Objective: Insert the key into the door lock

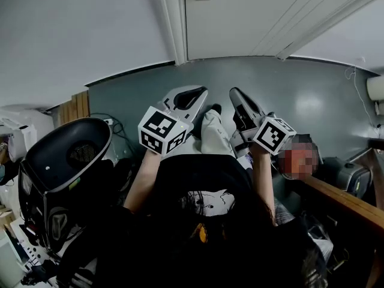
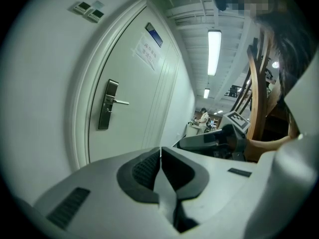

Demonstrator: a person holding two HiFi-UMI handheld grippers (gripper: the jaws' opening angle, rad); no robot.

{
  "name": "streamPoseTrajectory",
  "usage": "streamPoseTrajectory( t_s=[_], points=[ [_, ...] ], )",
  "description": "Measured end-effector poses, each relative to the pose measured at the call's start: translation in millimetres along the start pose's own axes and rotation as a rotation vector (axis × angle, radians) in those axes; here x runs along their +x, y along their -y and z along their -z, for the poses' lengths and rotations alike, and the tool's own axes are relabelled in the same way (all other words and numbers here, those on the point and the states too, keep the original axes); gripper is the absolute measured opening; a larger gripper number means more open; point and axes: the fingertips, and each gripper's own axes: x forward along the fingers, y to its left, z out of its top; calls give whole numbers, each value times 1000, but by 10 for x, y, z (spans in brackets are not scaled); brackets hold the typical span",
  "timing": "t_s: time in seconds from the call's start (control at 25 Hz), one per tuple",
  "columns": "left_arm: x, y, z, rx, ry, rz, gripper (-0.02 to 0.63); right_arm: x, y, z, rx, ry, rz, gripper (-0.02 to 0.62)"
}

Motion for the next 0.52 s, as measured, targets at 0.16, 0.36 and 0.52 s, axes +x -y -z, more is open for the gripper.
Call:
streamPoseTrajectory(
  t_s=[0.16,0.36,0.52],
  points=[
    [31,35,17,7,-8,8,12,-34,60,-42,-11,9,14,25],
    [56,47,21,7,-14,11,12,-143,174,-224,-41,51,46,20],
    [63,40,18,5,-23,5,12,-270,252,-497,-81,98,79,18]
  ],
)
